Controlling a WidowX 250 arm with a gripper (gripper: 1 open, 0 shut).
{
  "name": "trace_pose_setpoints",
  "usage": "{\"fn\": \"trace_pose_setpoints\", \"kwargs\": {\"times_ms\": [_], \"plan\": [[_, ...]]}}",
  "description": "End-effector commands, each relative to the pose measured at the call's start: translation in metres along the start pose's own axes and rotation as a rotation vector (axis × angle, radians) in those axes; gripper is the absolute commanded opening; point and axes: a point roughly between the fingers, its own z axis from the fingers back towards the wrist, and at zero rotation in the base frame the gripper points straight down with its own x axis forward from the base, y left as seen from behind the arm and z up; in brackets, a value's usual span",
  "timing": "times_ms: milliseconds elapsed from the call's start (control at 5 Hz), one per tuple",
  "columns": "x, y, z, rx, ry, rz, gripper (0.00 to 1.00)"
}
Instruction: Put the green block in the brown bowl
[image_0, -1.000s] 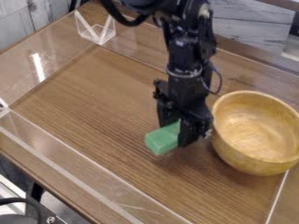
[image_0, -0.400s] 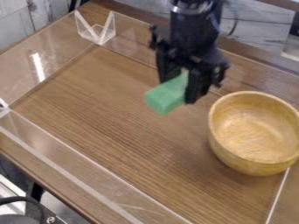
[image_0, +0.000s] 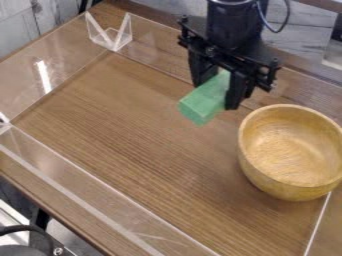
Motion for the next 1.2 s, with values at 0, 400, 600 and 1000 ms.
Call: {"fn": "trace_pose_setpoints", "kwargs": {"times_ms": [0,400,600,1000], "plan": [[0.001,-0.009,0.01,0.018,-0.072,0.037,0.0],[0.007,-0.034,0.002,0.046,-0.113,0.097,0.0],[0.013,-0.045,-0.002,0.054,-0.14,0.111,0.0],[0.023,-0.044,-0.008,0.073,-0.186,0.161,0.0]]}}
